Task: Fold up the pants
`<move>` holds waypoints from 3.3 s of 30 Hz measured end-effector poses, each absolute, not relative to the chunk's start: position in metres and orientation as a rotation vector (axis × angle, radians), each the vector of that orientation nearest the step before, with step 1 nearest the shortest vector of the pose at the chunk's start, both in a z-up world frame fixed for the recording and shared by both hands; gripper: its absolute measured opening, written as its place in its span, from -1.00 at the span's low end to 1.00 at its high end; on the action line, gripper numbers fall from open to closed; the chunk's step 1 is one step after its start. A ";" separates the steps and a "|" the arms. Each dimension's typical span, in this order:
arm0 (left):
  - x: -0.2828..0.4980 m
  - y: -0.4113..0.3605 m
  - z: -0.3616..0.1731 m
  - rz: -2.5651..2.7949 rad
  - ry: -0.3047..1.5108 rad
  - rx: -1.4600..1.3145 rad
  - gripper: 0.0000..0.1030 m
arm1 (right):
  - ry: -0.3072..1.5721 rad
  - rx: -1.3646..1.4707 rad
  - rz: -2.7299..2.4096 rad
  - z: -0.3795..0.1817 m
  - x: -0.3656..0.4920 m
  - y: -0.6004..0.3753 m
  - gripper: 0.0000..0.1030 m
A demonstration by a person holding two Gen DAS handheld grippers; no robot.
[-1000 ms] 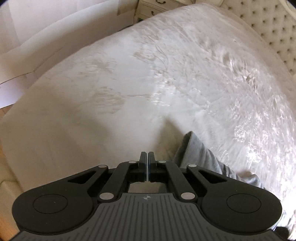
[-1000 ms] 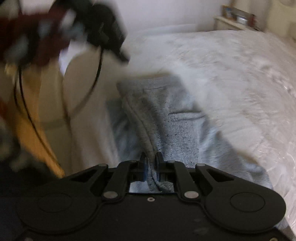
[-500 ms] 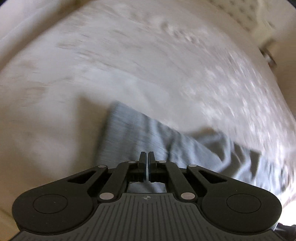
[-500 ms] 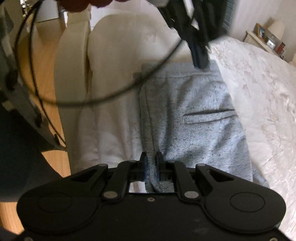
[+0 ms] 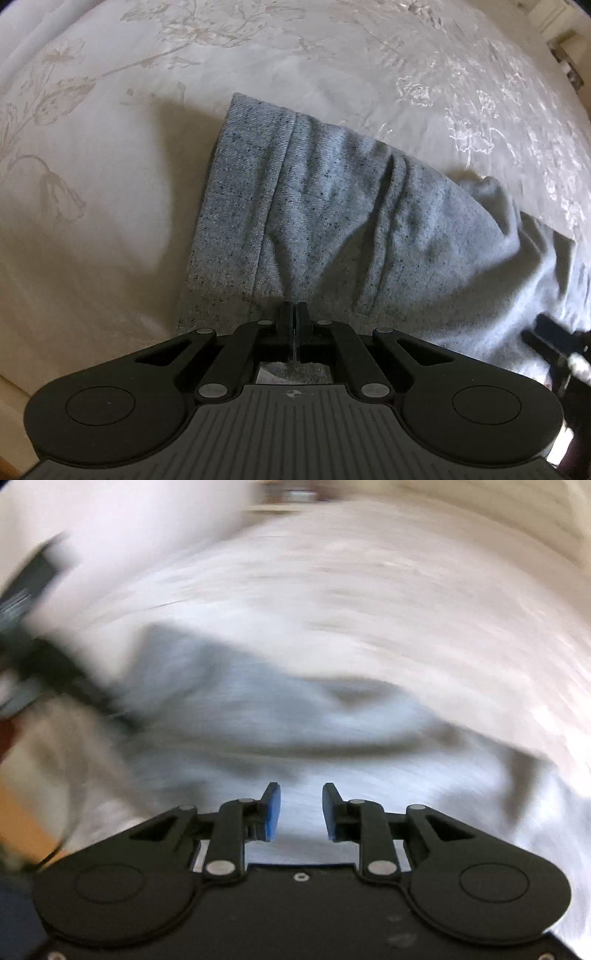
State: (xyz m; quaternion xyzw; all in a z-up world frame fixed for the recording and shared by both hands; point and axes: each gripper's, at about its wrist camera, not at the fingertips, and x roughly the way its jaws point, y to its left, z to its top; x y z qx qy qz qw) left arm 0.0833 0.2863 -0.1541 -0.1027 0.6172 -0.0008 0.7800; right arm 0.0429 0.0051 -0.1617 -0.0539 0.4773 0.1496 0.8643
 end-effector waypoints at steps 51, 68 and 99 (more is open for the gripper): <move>0.124 0.243 -0.173 0.230 1.347 -0.290 -0.94 | 1.078 -0.031 0.757 -0.182 0.210 0.002 -0.41; 0.190 0.175 -0.107 -0.056 1.182 -0.238 -0.93 | 1.172 -0.038 0.777 -0.205 0.242 -0.014 -0.91; 0.189 0.131 -0.179 -0.213 1.449 -0.235 -0.93 | 1.038 -0.115 0.709 -0.175 0.173 -0.044 -0.35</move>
